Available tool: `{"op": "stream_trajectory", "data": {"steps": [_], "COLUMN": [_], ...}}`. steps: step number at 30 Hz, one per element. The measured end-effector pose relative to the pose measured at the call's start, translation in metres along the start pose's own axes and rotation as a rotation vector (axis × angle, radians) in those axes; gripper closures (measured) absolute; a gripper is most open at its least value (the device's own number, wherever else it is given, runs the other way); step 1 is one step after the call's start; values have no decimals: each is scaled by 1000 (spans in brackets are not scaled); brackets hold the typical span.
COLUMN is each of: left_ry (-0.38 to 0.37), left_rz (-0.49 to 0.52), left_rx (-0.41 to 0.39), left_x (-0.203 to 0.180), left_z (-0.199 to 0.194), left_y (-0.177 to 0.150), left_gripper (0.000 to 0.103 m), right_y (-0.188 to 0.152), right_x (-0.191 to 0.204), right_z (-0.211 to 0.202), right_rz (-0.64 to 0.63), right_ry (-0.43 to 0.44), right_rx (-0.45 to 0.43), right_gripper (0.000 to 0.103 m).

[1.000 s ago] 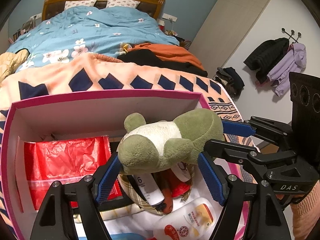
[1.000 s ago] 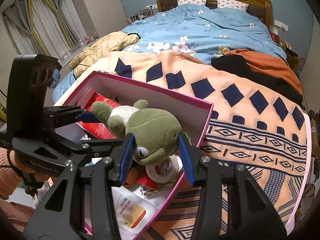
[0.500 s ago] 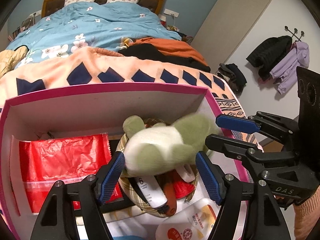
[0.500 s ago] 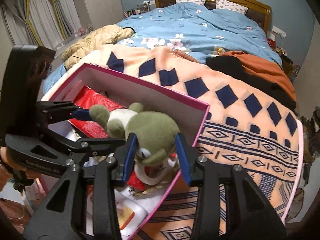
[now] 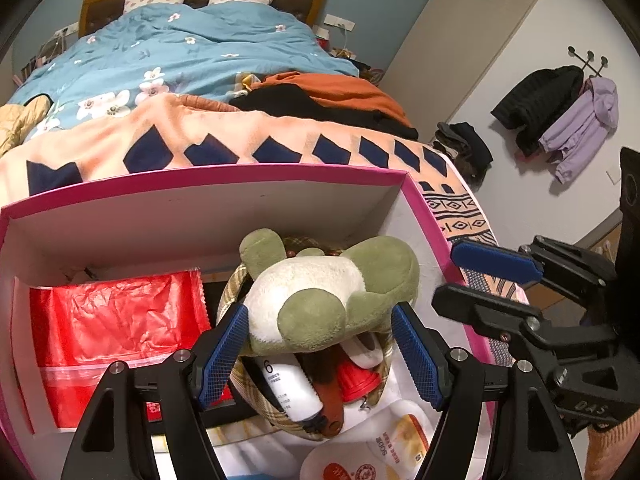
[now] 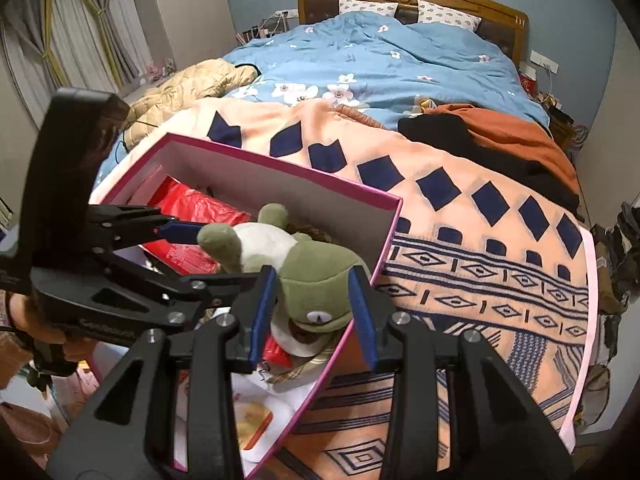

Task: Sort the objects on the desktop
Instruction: 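Lower the frog into the wicker basket inside the pink box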

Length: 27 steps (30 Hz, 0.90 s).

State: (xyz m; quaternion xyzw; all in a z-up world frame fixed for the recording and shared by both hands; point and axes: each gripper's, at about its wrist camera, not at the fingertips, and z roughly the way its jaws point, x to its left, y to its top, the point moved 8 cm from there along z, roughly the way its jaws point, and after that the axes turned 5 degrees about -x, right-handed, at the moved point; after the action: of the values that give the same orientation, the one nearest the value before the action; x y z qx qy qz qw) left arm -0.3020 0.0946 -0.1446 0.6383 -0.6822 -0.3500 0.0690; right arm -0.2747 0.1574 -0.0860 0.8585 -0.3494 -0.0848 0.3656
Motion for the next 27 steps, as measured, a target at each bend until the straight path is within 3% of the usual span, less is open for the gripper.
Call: {"op": "stream_trajectory", "data": {"steps": [12, 22, 27], "left_ry": [-7, 26, 45], "left_rz": [-2, 5, -10], "left_rx": [-39, -114, -156], "left_x": [-8, -17, -19], "left_z": [-15, -57, -82], "left_y": [1, -7, -15], "left_gripper": [28, 26, 19], "right_y": [-6, -8, -11], "right_x": [11, 24, 35], "right_z": [-11, -35, -51], "right_rz": [36, 88, 112], "right_ry": [40, 87, 118], "right_rx": [-21, -68, -93], "right_gripper": [63, 62, 62]}}
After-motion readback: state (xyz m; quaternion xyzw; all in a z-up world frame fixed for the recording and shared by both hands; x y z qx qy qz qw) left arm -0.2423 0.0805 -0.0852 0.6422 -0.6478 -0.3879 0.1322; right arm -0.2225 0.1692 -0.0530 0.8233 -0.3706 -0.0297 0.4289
